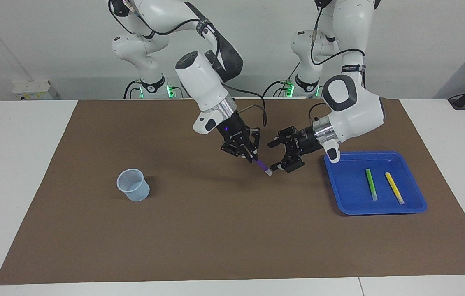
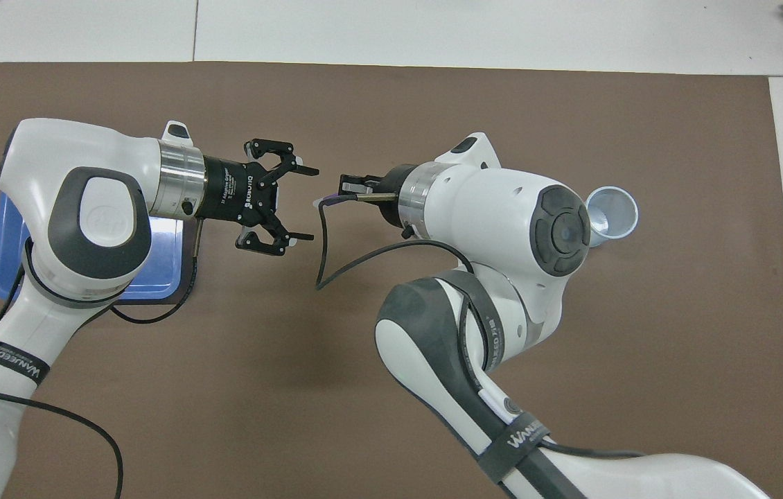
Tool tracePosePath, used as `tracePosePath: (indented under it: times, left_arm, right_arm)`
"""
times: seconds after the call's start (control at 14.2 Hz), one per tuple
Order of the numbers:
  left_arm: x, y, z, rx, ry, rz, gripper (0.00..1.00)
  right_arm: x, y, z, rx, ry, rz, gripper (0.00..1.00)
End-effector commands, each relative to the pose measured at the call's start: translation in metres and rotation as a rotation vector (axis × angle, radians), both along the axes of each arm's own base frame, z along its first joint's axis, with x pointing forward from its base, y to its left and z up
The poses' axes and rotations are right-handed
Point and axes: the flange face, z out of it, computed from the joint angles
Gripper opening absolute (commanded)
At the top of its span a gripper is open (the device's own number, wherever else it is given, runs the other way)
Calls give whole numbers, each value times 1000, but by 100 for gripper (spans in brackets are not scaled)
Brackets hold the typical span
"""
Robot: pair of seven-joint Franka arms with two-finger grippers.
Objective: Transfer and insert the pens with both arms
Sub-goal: 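Carry the purple pen toward the cup while the left gripper returns to tray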
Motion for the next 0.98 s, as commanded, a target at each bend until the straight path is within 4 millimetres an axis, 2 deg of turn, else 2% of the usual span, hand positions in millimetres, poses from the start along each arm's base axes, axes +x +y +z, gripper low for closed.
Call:
tracePosePath:
  times: [0.0, 0.14, 0.35, 0.7, 0.91]
  left_arm:
    - [-9, 6, 12, 125, -72, -79, 100]
    - [-12, 10, 14, 211, -146, -183, 100]
    - [-14, 27, 9, 334, -225, -376, 100]
    - [-3, 90, 1, 519, -396, -745, 100]
    - [7, 128, 1, 601, -502, -962, 100]
  right_arm:
    - [3, -3, -1, -16, -12, 21, 0]
    - [3, -3, -1, -16, -14, 21, 0]
    - [3, -2, -1, -16, -12, 23, 0]
    - [4, -4, -1, -15, -14, 20, 0]
    - [8, -12, -2, -29, -21, 34, 0]
